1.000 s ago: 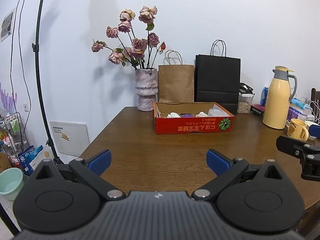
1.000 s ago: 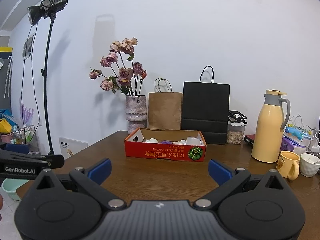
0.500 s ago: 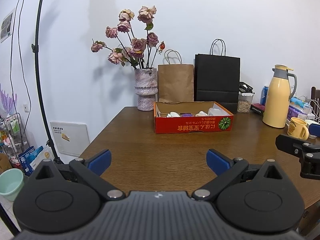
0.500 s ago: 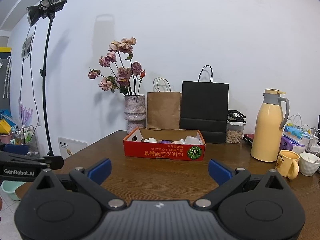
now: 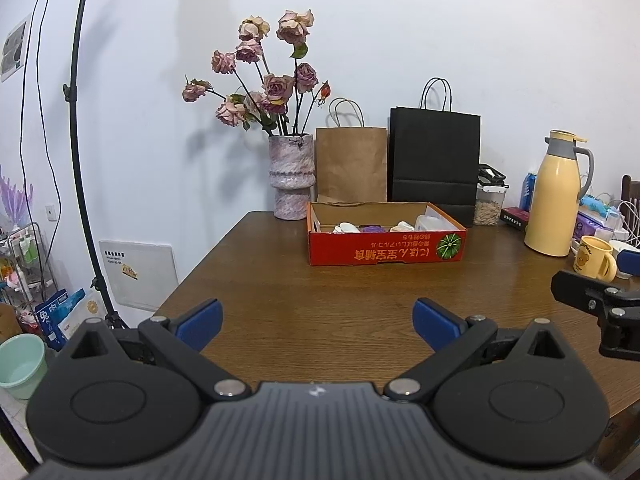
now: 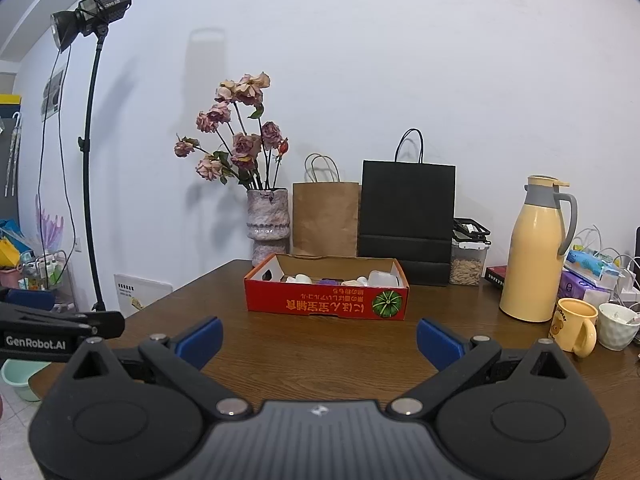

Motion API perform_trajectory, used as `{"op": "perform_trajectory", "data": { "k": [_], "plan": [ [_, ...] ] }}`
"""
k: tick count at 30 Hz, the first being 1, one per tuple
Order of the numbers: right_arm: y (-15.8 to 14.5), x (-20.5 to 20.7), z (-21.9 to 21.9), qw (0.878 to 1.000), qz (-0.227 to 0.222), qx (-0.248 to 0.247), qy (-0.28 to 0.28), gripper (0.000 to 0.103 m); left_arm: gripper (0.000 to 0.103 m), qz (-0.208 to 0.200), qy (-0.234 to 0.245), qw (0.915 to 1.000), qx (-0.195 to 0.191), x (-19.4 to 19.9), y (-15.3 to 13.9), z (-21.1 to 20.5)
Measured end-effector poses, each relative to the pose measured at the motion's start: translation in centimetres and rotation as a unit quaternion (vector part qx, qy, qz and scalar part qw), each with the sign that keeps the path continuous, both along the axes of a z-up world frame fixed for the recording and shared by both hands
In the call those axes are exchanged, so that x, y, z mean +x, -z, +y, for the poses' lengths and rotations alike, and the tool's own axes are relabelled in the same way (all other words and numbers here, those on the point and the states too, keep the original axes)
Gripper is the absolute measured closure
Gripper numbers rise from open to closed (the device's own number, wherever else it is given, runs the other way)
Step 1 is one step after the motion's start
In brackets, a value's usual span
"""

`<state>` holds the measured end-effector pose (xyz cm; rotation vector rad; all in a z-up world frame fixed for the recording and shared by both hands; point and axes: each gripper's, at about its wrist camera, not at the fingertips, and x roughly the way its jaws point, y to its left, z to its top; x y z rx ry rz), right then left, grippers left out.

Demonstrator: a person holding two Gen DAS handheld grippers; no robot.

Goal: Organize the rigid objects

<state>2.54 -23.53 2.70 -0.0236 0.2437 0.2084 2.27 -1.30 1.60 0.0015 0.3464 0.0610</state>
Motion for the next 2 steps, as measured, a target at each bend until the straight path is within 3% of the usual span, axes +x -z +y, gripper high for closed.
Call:
{"op": "perform_trajectory", "data": {
  "k": [2],
  "plan": [
    [-0.01, 0.01, 0.02, 1.0, 0.0, 0.0, 0.0, 0.0, 0.0, -0.001, 0.001, 1.0, 0.0, -0.05, 0.04, 0.04]
  ]
}}
